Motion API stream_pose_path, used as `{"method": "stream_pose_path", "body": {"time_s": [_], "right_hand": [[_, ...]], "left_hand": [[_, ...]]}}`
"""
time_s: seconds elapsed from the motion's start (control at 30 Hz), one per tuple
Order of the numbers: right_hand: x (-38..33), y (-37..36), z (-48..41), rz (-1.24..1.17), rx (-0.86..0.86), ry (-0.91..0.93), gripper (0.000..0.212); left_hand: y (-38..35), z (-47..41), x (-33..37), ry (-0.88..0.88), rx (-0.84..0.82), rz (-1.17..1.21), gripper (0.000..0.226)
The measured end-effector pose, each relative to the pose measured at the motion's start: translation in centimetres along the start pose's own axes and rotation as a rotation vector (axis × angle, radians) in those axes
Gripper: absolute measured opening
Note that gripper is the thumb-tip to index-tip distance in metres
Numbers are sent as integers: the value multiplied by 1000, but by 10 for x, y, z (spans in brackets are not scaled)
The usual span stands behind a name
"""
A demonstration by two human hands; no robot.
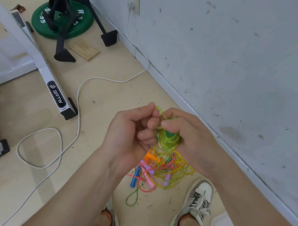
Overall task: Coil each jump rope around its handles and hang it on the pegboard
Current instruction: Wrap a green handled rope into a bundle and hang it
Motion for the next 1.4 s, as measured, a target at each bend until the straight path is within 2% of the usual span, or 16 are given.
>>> {"method": "stream_pose_path", "body": {"time_s": [0.07, 0.13, 0.27, 0.33, 0.4, 0.5, 0.63, 0.8, 0.93, 1.0, 1.1, 1.17, 1.27, 1.4], "right_hand": [[1, -1, 0, 31, -6, -18, 34], [-1, -1, 0, 96, 2, -23, 35], [-9, -1, 1, 363, -31, -8, 36], [-17, 1, 4, 406, -27, 13, 27], [-28, 6, 8, 439, 15, 46, 24], [-48, 10, 18, 467, 98, 103, 33], [-83, -1, 30, 571, 134, 165, 25], [-153, -10, 51, 732, 222, 247, 31], [-201, -38, 70, 768, 115, 233, 20], [-225, -49, 84, 712, 93, 249, 25], [-259, -60, 108, 392, 63, 269, 27], [-280, -60, 125, 232, 143, 297, 25], [-308, -57, 148, 164, 290, 361, 21], [-343, -52, 181, 167, 428, 458, 15]], "left_hand": [[2, 0, 0, 15, 27, -29, 23], [4, 3, 8, -51, 99, -207, 30], [-7, 17, 45, -533, 282, -862, 28], [-14, 20, 49, -620, 263, -961, 23], [-17, 22, 49, -584, 211, -869, 23], [-25, 32, 51, -539, 198, -760, 27], [-48, 49, 56, -487, 136, -606, 32], [-89, 92, 73, -484, 17, -485, 26], [-135, 140, 86, -533, -87, -485, 23], [-156, 163, 92, -559, -97, -514, 18], [-183, 199, 104, -625, -75, -633, 19], [-200, 220, 106, -626, -93, -697, 20], [-220, 246, 104, -607, -106, -728, 19], [-240, 278, 112, -660, -79, -609, 10]]}}
Point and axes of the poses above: each hand's wrist, its own z-axis away from the middle knuckle, its own y-axis out of the back of the hand, x = y × z, the point moved 9 cm from there along -z, towards the middle knuckle, and after that the axes turned 7 degrees about y, right-handed, at the moved point
